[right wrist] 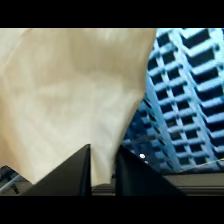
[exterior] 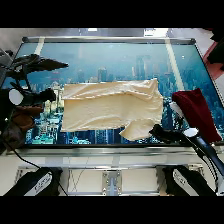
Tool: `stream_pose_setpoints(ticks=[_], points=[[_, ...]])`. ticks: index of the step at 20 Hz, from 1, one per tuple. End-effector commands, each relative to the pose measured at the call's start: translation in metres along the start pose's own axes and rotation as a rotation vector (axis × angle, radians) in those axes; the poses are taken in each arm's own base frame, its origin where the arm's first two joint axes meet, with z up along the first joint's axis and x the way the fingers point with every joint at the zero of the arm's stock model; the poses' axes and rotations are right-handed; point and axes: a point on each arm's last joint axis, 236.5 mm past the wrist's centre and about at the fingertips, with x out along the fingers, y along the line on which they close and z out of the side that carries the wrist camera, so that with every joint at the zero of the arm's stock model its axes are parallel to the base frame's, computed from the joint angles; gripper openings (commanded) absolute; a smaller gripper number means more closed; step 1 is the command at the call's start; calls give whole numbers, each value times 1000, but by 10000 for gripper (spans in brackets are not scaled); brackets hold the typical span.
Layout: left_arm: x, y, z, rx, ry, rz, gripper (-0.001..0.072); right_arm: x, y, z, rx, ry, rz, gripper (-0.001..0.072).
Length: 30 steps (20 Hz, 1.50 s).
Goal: Fold the shirts.
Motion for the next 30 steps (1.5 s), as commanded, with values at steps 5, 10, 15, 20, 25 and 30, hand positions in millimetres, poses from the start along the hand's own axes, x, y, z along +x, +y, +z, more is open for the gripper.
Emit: stream_pose_setpoints(ticks=[5,10,15,20,25,30], points=[[-12,27,39,-34,-170,86,627,-3,33,8,-10,-35,141,26],[-26,141,-36,-198,99,369,627,-3,36,0,-89,-11,152,25],[4,97,-111,-585,303,18,627,-3,37,1,-126,-15,158,25],[32,57,-169,-753,491,-124,627,-3,37,0,-137,-15,160,25],[45,45,-160,-812,447,-195,627,-3,39,1,-132,-17,165,25],[46,38,-183,-816,538,-206,626,-4,40,2,-124,-21,173,26]])
